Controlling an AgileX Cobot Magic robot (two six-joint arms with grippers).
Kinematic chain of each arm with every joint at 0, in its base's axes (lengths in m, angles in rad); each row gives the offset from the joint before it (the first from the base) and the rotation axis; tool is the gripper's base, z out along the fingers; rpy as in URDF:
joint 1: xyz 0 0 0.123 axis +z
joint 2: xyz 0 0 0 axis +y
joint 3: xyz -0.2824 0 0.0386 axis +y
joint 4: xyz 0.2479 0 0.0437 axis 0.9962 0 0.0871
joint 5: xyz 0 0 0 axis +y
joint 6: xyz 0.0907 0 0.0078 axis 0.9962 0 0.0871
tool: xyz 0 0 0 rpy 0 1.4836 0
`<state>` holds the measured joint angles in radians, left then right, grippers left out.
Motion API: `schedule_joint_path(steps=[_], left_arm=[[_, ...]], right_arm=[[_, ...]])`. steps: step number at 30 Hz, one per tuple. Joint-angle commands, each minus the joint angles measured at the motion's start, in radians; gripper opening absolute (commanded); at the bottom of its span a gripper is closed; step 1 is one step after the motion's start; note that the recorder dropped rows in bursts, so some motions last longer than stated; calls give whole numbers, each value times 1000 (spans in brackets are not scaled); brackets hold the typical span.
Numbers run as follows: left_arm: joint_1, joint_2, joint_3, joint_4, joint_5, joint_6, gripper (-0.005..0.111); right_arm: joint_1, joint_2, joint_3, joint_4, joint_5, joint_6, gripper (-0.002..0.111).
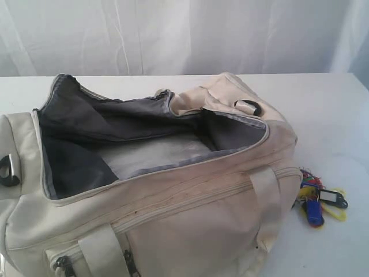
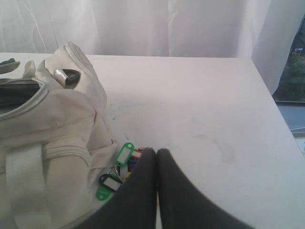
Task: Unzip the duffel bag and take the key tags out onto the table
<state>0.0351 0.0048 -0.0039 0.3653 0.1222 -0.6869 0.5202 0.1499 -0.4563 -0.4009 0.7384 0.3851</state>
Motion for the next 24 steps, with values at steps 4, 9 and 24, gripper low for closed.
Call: schedule_joint_path(steps=[4,9,24], left_arm=[[6,-5,4,-556,13,694,0],[6,-5,4,-465,85,759,0],[6,-5,4,-460,80,776,0]], right_arm=[[-2,-4,4,0,1,5,0],[-2,-4,4,0,1,5,0],[-2,-4,4,0,1,5,0]])
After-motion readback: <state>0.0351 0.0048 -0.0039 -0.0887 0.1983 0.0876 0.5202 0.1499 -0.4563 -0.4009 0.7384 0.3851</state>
